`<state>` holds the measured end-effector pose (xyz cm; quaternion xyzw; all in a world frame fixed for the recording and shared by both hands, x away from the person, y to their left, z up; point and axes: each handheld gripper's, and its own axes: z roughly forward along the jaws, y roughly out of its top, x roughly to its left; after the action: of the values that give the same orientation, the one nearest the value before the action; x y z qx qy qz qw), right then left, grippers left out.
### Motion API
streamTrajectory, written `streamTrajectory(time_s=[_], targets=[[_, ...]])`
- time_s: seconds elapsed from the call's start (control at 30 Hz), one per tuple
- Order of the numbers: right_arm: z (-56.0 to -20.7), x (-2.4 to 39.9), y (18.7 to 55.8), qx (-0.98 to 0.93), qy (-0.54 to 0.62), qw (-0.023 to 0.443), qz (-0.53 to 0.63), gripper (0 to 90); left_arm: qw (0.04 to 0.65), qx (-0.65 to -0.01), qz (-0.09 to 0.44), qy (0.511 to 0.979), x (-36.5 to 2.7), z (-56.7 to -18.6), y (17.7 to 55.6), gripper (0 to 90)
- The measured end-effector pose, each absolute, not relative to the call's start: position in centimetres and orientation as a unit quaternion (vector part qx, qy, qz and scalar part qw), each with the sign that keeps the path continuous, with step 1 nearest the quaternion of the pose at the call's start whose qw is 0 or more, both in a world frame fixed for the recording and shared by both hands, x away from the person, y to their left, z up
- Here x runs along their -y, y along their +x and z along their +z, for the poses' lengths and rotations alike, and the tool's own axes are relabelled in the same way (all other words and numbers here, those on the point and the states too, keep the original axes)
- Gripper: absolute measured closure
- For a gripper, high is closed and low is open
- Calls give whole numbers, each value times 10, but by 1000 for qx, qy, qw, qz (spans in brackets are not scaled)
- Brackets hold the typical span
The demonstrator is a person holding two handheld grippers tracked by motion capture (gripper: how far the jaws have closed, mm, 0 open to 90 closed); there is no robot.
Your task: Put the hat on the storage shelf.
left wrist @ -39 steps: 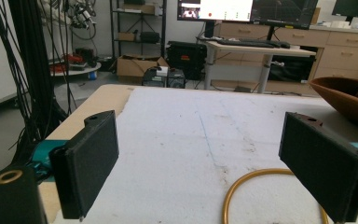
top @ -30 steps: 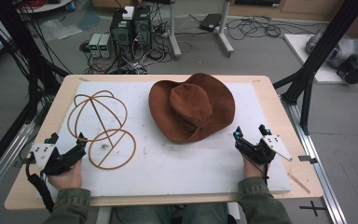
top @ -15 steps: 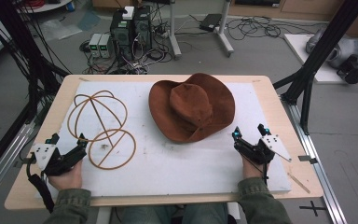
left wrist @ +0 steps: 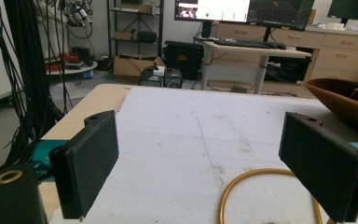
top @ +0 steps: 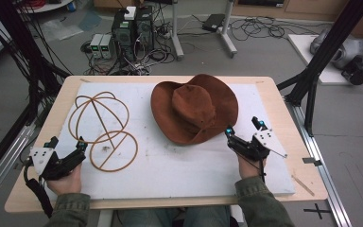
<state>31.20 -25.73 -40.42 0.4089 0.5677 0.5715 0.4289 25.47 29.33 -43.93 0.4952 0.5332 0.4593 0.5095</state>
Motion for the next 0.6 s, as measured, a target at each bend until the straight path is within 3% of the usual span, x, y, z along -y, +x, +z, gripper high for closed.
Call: streamTrajectory(time_s=[0.17,0.33,0.6], targets=[[-391,242,316,-580,390,424,576,94,510,-535,459,493,-295,-439,252,123],[-385,210,335,-610,401,380,568,94,512,-538,456,491,-297,-440,252,123],[-391,175,345,-653,397,378,523,94,515,-537,452,492,-297,-441,255,123]])
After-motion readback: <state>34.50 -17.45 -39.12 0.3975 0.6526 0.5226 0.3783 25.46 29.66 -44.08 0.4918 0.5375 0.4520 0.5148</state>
